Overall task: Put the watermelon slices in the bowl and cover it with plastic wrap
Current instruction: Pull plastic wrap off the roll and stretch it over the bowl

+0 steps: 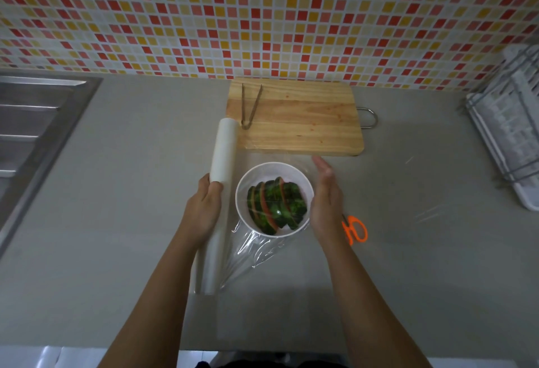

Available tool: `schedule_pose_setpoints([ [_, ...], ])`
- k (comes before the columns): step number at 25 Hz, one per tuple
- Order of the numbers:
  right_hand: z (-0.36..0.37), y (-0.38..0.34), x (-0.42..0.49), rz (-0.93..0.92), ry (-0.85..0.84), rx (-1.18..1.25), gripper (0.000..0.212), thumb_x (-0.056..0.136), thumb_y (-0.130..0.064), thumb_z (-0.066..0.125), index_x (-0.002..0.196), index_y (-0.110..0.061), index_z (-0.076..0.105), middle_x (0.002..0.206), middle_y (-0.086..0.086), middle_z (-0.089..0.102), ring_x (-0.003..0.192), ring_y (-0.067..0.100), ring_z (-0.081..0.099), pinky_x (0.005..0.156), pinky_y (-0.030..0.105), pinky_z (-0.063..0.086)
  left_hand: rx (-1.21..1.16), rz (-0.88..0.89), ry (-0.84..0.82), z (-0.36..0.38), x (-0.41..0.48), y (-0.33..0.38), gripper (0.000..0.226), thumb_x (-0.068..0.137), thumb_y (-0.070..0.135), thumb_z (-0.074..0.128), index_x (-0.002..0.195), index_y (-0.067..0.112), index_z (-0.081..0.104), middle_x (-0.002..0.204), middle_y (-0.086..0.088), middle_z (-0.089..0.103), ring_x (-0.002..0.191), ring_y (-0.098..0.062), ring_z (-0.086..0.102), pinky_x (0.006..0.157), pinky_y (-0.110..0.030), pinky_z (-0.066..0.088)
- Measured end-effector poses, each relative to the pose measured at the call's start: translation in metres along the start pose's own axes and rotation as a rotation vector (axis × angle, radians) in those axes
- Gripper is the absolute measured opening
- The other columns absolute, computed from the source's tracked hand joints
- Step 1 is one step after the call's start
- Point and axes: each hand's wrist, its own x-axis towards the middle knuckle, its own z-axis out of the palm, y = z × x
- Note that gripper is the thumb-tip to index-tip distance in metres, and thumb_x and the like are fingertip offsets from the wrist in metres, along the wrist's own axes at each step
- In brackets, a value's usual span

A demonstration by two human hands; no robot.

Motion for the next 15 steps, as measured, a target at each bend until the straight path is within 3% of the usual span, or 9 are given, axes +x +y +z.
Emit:
schedule_pose_setpoints([
  [2,0.005,0.006,-0.005,0.073,-0.109,0.027,0.045,0.1,-0.036,0.02,0.131,-0.022,0.048,0.129,-0.014,0.05,0.118,-0.002,0.045,0.09,-0.001,0.032,-0.01,0.0,-0.004,0.002,0.0,0.001,0.037,0.097,0.033,0.03,0.129,0.022,0.044,0.11,-0.006,0.054,0.098,-0.027,0.05,0.076,-0.034,0.033],
  [6,0.008,0.015,-0.001,0.225,-0.165,0.232,0.048,0.102,-0.026,0.015,0.128,-0.011,0.052,0.124,0.008,0.057,0.108,0.01,0.056,0.082,0.008,0.046,0.001,0.003,0.04,0.007,0.001,0.001,0.035,0.098,0.029,0.03,0.129,0.019,0.043,0.104,-0.007,0.054,0.092,-0.026,0.049,0.072,-0.033,0.032],
  [9,0.01,0.014,0.001,0.252,-0.166,0.285,0.046,0.101,-0.023,0.017,0.128,-0.009,0.052,0.124,0.011,0.057,0.112,0.018,0.055,0.079,0.009,0.048,-0.006,0.019,0.058,0.017,-0.004,0.002,0.032,0.097,0.024,0.031,0.125,0.017,0.043,0.101,-0.006,0.054,0.088,-0.025,0.048,0.07,-0.032,0.032],
  [13,0.012,0.014,-0.001,0.379,-0.122,0.125,0.047,0.099,-0.035,0.023,0.124,-0.013,0.055,0.123,0.011,0.06,0.115,0.021,0.054,0.098,0.029,0.044,-0.012,0.004,0.076,0.02,-0.005,0.007,0.018,0.096,0.023,0.032,0.109,0.018,0.044,0.096,-0.007,0.054,0.084,-0.026,0.048,0.062,-0.032,0.033],
  [15,0.012,0.011,-0.002,0.412,-0.056,0.075,0.047,0.098,-0.038,0.025,0.118,-0.012,0.058,0.115,0.009,0.062,0.108,0.019,0.056,0.096,0.028,0.042,-0.013,-0.013,0.064,0.018,-0.004,0.007,0.017,0.095,0.024,0.033,0.107,0.019,0.044,0.096,-0.008,0.054,0.085,-0.026,0.048,0.064,-0.033,0.032],
])
